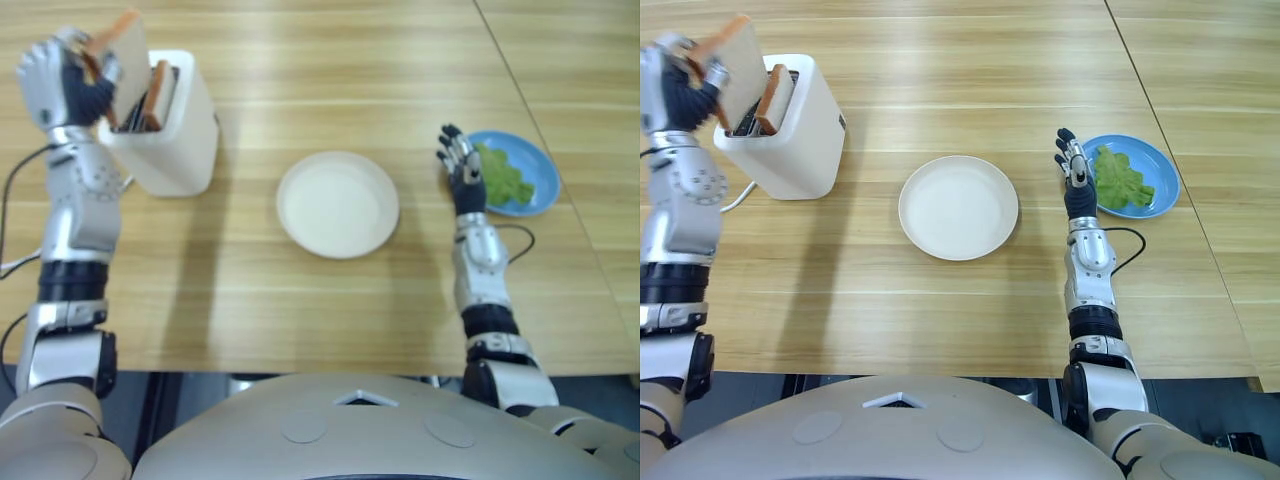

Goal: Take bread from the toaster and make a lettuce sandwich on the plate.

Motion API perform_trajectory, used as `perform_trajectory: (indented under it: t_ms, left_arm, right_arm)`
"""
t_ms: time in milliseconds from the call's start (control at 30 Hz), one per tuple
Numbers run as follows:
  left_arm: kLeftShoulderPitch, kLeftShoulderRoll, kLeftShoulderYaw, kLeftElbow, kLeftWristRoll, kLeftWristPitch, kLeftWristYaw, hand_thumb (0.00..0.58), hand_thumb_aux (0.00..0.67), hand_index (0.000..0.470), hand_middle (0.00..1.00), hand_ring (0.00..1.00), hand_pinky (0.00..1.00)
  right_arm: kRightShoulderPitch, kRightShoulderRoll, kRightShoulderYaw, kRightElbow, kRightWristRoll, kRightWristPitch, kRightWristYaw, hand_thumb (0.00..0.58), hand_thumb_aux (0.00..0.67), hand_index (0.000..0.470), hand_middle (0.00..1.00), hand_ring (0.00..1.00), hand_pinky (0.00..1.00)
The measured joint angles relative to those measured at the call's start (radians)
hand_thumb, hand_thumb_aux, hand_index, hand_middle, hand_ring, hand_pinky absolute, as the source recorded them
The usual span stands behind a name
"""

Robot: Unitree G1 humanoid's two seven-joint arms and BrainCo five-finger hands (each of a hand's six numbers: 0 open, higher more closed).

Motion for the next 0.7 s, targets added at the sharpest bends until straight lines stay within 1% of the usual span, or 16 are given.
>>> perform_trajectory:
  t_ms: [67, 133, 200, 267, 333, 400, 467, 533, 600, 667, 700]
  left_arm:
    - [0.002, -0.024, 0.079, -0.113, -0.073, -0.074, 0.013, 0.58, 0.67, 0.46, 1.0, 1.0, 1.0]
    - [-0.005, -0.062, 0.105, -0.17, -0.159, -0.13, -0.02, 0.58, 0.67, 0.46, 1.0, 1.0, 1.0]
    - [-0.017, -0.122, 0.081, -0.185, -0.26, -0.163, -0.1, 0.58, 0.67, 0.46, 1.0, 1.0, 1.0]
    - [-0.022, -0.176, 0.041, -0.177, -0.346, -0.174, -0.182, 0.58, 0.67, 0.46, 1.0, 1.0, 1.0]
    - [-0.035, -0.246, -0.006, -0.143, -0.454, -0.173, -0.285, 0.58, 0.67, 0.46, 1.0, 1.0, 1.0]
    - [-0.041, -0.329, -0.065, -0.086, -0.569, -0.146, -0.415, 0.58, 0.67, 0.46, 1.0, 1.0, 1.0]
    - [-0.034, -0.388, -0.136, -0.015, -0.63, -0.115, -0.522, 0.58, 0.67, 0.46, 1.0, 1.0, 1.0]
    - [-0.022, -0.434, -0.197, 0.074, -0.65, -0.086, -0.603, 0.58, 0.67, 0.46, 1.0, 1.0, 1.0]
    - [-0.022, -0.45, -0.24, 0.161, -0.648, -0.069, -0.662, 0.58, 0.67, 0.46, 1.0, 1.0, 1.0]
    - [-0.023, -0.46, -0.288, 0.285, -0.616, -0.053, -0.699, 0.58, 0.67, 0.46, 1.0, 1.0, 1.0]
    - [-0.024, -0.461, -0.299, 0.314, -0.607, -0.051, -0.709, 0.58, 0.67, 0.46, 1.0, 1.0, 1.0]
  right_arm:
    - [-0.001, 0.0, 0.0, 0.0, 0.0, 0.0, -0.001, 0.0, 0.0, 0.0, 0.0, 0.0, 0.0]
    - [-0.001, 0.0, -0.001, 0.002, 0.0, 0.0, -0.004, 0.0, 0.0, 0.0, 0.0, 0.0, 0.0]
    - [-0.001, 0.0, -0.001, 0.002, 0.0, -0.001, -0.005, 0.0, 0.0, 0.0, 0.0, 0.0, 0.0]
    - [-0.001, 0.002, -0.001, 0.003, 0.0, 0.0, -0.006, 0.0, 0.0, 0.0, 0.0, 0.0, 0.0]
    - [-0.002, 0.002, -0.001, 0.004, 0.001, 0.0, -0.007, 0.0, 0.0, 0.0, 0.0, 0.0, 0.0]
    - [-0.002, 0.001, -0.001, 0.005, 0.001, 0.0, -0.008, 0.0, 0.0, 0.0, 0.0, 0.0, 0.0]
    - [-0.003, 0.001, -0.001, 0.004, 0.001, 0.0, -0.007, 0.0, 0.0, 0.0, 0.0, 0.0, 0.0]
    - [-0.002, -0.002, -0.001, 0.004, 0.001, 0.0, -0.007, 0.0, 0.0, 0.0, 0.0, 0.0, 0.0]
    - [0.0, -0.008, -0.003, 0.003, 0.002, 0.001, -0.008, 0.0, 0.0, 0.0, 0.0, 0.0, 0.0]
    - [0.0, -0.011, -0.004, 0.0, 0.004, 0.001, -0.008, 0.0, 0.0, 0.0, 0.0, 0.0, 0.0]
    - [0.001, -0.011, -0.004, -0.001, 0.004, 0.002, -0.008, 0.0, 0.0, 0.0, 0.0, 0.0, 0.0]
